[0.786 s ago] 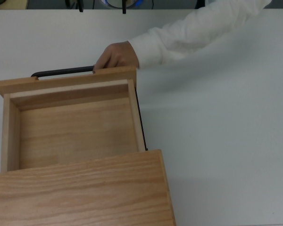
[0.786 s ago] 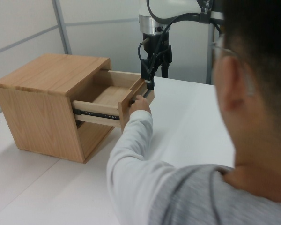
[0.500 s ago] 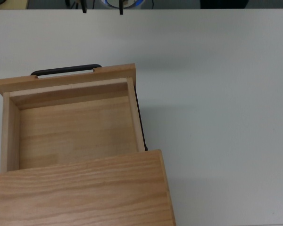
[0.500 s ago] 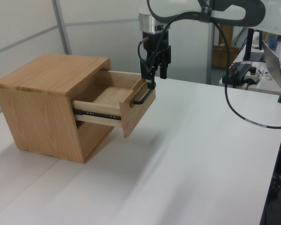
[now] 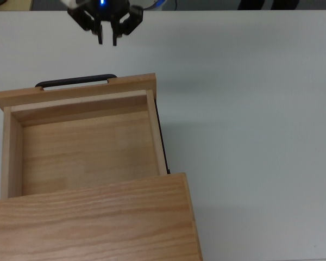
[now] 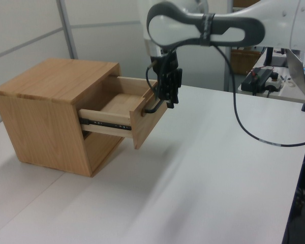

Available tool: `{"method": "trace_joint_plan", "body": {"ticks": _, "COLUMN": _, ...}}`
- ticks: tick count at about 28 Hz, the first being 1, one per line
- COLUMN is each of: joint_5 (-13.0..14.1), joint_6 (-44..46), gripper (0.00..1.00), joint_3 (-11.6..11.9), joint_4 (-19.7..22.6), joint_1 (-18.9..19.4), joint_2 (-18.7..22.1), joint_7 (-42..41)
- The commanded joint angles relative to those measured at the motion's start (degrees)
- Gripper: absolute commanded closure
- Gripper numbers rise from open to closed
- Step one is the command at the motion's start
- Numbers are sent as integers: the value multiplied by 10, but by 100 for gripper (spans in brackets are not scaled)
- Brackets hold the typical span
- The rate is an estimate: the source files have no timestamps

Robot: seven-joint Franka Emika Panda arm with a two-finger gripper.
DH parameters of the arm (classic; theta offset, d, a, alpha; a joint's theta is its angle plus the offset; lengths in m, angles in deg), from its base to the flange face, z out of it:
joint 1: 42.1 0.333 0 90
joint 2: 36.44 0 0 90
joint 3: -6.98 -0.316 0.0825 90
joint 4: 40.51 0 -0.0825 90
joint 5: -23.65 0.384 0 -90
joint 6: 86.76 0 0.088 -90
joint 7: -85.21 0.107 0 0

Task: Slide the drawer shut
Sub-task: 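Lower the gripper toward the black handle of the open wooden drawer, then push the drawer front with the gripper into the cabinet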

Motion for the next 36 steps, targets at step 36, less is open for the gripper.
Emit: {"method": "trace_joint_plan", "body": {"ticks": 36, "joint_5": -5, "joint_6": -513, "gripper": 100, "joint_3": -4, "joint_4": 16, "joint_1": 1, "joint_2": -121, "joint_7": -1}}
